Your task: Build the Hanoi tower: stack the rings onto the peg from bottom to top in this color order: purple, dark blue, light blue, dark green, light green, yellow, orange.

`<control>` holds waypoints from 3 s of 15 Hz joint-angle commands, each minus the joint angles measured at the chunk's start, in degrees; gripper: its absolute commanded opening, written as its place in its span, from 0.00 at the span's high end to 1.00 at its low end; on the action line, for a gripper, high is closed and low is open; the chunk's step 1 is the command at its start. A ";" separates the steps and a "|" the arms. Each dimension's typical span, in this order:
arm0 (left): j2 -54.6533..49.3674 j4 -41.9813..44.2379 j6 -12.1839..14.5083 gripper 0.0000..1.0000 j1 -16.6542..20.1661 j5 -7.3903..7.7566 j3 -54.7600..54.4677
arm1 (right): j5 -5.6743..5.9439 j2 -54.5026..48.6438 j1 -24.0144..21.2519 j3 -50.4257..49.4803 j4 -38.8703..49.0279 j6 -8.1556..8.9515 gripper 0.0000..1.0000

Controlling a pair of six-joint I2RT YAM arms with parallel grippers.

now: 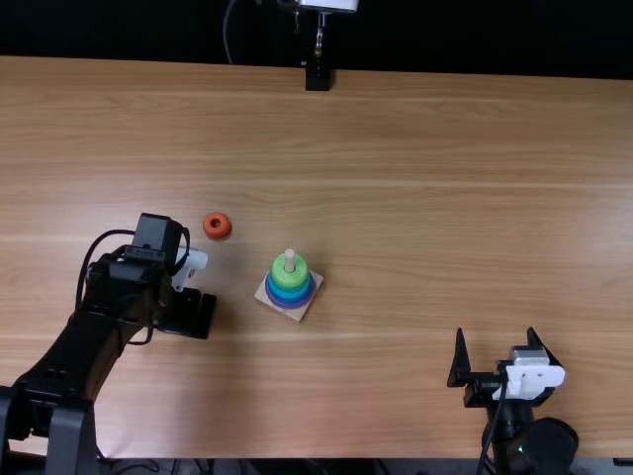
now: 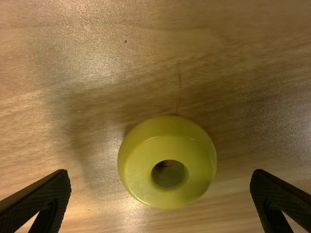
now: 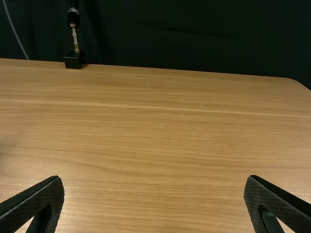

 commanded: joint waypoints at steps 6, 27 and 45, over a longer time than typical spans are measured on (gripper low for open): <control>2.78 2.12 1.04 0.00 0.12 0.95 -0.64 | 0.53 -0.73 -0.59 -3.28 -4.12 -0.14 0.00; -1.44 -1.05 7.36 1.00 2.49 2.53 2.35 | 0.64 -0.73 -0.59 -3.28 -4.23 -0.14 0.00; 6.38 -42.29 1.04 1.00 -12.63 4.75 49.99 | 0.64 -0.73 -0.59 -3.28 -4.12 -0.14 0.00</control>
